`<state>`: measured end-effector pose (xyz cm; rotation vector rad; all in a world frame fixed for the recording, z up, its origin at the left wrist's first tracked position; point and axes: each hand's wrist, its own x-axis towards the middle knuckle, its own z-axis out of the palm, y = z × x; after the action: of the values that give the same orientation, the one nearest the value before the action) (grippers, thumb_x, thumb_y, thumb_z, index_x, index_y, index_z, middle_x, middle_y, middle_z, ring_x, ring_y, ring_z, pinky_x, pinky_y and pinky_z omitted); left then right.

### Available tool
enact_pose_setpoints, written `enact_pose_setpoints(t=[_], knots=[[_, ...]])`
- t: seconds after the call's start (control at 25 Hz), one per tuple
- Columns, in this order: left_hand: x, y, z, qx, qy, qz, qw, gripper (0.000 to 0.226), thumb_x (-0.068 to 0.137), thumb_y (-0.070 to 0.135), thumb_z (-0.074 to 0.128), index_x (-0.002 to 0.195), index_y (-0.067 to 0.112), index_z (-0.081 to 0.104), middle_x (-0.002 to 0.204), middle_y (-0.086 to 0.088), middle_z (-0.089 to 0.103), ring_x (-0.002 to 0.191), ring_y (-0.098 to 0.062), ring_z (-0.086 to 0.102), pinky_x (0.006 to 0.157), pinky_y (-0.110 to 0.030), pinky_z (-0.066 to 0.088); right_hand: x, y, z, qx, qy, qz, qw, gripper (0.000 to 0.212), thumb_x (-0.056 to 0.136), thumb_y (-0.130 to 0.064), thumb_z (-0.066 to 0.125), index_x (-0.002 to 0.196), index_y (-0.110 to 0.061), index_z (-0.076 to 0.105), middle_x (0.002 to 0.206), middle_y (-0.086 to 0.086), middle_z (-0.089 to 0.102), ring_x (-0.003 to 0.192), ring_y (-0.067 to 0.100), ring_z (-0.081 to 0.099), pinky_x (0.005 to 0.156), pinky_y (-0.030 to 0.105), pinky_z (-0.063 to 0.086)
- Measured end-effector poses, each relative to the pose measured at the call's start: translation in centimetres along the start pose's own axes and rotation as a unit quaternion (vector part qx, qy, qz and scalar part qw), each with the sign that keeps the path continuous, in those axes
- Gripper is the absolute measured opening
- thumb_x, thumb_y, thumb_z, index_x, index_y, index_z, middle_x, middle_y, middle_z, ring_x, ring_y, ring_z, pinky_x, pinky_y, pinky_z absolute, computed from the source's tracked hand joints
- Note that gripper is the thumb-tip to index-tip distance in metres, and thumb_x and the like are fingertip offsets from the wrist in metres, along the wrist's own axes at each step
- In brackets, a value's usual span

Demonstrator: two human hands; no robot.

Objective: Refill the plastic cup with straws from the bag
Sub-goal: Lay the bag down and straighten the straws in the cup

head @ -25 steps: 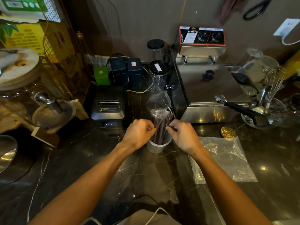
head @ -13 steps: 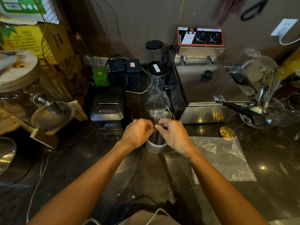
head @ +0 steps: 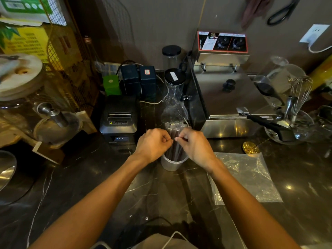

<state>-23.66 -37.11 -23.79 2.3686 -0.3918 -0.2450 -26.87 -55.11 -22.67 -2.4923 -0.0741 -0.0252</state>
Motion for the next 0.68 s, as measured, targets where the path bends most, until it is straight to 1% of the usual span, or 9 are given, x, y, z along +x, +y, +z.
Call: enact_pose_setpoints(t=[0.04,0.12,0.16,0.28,0.36,0.44,0.52,0.6,0.68], knots=[[0.0,-0.1,0.1,-0.003,0.005,-0.007,1.0,0.009,0.093,0.036,0.068,0.09,0.028,0.073,0.078,0.011,0.069,0.078,-0.007,0.067,0.08,-0.043,0.06,-0.1,0.1,0.2,-0.011,0.001,0.01,1.0,0.02,0.098,-0.031,0.07,0.083,-0.021,0.062,0.074,-0.004,0.067,0.068,0.008,0.066,0.063,0.032,0.056],[0.0,-0.5,0.1,-0.014,0.017,-0.023,0.999,0.009,0.092,0.038,0.069,0.087,0.031,0.07,0.076,0.011,0.068,0.076,-0.005,0.066,0.079,-0.042,0.061,-0.5,0.2,0.3,-0.033,0.011,0.027,0.999,0.026,0.097,-0.036,0.07,0.078,-0.024,0.057,0.067,-0.008,0.061,0.061,0.002,0.061,0.055,0.019,0.044],[0.0,-0.8,0.0,-0.018,0.024,-0.034,0.999,0.009,0.092,0.039,0.07,0.086,0.032,0.068,0.075,0.01,0.067,0.075,-0.005,0.066,0.078,-0.041,0.061,-0.9,0.3,0.2,-0.037,0.022,0.035,0.998,0.026,0.097,-0.037,0.07,0.078,-0.025,0.057,0.065,-0.008,0.059,0.059,0.002,0.059,0.054,0.018,0.04],[0.1,-1.6,0.0,-0.04,0.043,-0.054,0.997,0.014,0.09,0.038,0.073,0.091,0.031,0.061,0.075,0.007,0.067,0.073,-0.005,0.066,0.076,-0.037,0.061,-2.2,1.4,-0.1,-0.001,0.054,0.093,0.994,0.026,0.099,-0.04,0.066,0.081,-0.022,0.061,0.066,-0.003,0.063,0.058,0.008,0.062,0.053,0.023,0.044],[0.0,-1.9,0.1,-0.049,0.031,-0.054,0.997,0.023,0.089,0.04,0.075,0.102,0.029,0.06,0.078,0.007,0.067,0.073,-0.006,0.066,0.075,-0.037,0.06,-2.6,2.6,0.0,0.036,0.065,0.145,0.987,0.024,0.1,-0.041,0.065,0.086,-0.02,0.063,0.069,0.0,0.067,0.062,0.015,0.066,0.054,0.032,0.05],[0.0,-1.9,0.5,-0.041,-0.001,-0.05,0.998,0.038,0.086,0.047,0.076,0.114,0.028,0.059,0.082,0.008,0.067,0.076,-0.005,0.067,0.073,-0.035,0.06,-2.7,3.3,0.2,0.067,0.039,0.192,0.978,0.026,0.099,-0.046,0.064,0.09,-0.022,0.063,0.073,0.002,0.07,0.065,0.021,0.07,0.059,0.044,0.06],[0.0,-1.7,0.9,-0.008,-0.005,-0.038,0.999,0.044,0.083,0.054,0.076,0.115,0.029,0.06,0.088,0.009,0.067,0.078,-0.005,0.066,0.07,-0.032,0.058,-2.6,3.4,0.6,0.087,0.014,0.208,0.974,0.027,0.099,-0.048,0.062,0.088,-0.024,0.064,0.071,0.004,0.07,0.064,0.024,0.071,0.063,0.053,0.063],[0.1,-1.5,1.3,0.017,0.023,-0.022,0.999,0.036,0.087,0.052,0.072,0.113,0.029,0.063,0.096,0.01,0.063,0.083,-0.007,0.065,0.072,-0.031,0.057,-2.3,3.0,0.5,0.107,0.01,0.199,0.974,0.024,0.101,-0.044,0.061,0.09,-0.024,0.065,0.07,0.001,0.069,0.066,0.025,0.071,0.066,0.054,0.063],[0.1,-1.4,1.5,0.039,0.04,0.002,0.998,0.027,0.092,0.046,0.068,0.113,0.029,0.066,0.103,0.01,0.056,0.086,-0.007,0.06,0.076,-0.029,0.056,-1.9,2.7,0.4,0.094,0.021,0.159,0.983,0.02,0.102,-0.04,0.06,0.103,-0.021,0.068,0.084,-0.006,0.071,0.077,0.015,0.07,0.075,0.046,0.063]])
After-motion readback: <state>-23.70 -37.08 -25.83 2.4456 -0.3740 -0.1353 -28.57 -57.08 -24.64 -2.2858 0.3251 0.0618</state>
